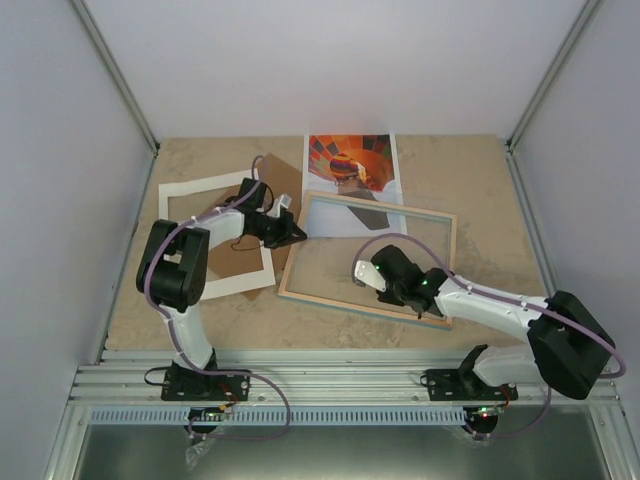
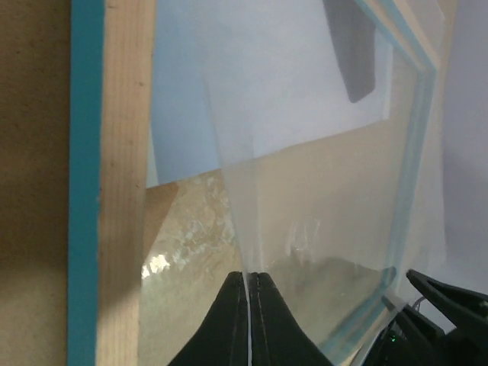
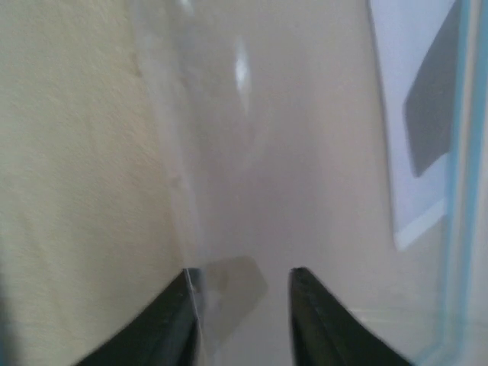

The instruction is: Put the photo into the frame

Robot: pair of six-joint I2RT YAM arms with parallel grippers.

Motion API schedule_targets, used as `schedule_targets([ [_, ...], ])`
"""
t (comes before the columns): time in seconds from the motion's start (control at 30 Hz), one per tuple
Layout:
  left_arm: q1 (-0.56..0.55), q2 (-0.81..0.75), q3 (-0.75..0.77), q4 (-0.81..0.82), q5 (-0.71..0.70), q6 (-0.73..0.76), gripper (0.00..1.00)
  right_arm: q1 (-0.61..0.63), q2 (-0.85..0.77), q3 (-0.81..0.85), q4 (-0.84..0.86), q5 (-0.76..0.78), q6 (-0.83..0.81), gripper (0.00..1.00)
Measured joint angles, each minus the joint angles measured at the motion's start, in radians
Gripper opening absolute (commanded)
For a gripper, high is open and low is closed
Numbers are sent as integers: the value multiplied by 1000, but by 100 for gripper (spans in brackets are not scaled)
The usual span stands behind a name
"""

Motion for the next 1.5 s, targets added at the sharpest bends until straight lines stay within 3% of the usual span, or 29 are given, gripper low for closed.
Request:
schedule_targets([
  [0.13,0,50,10,0,7,19,0,-22,-41,0,-50,-115,4,72],
  [0.27,0,77,11,-6,26,39,0,-114,-113,23,-124,-268,5,83],
  [0.47,0,88,11,-14,62,44,0,-359,-168,111,-229,-546,-27,95],
  [0.6,0,88,11,-13,76,36,0,-536,-170,122,-321,-684,-96,95],
  [0.73,0,80,-6,1,77,10,0,-730,-141,151,-385,-761,-119,88],
  [1.03,-2,18,-33,2,78,-77,0,-1080,163,349,-418,-861,27,70],
  [1.27,-3,4,-33,-7,106,-126,0,-1172,331,367,-444,-948,140,69],
  [1.5,-3,-31,-65,-14,106,-132,0,-1178,346,344,-428,-1001,213,69],
])
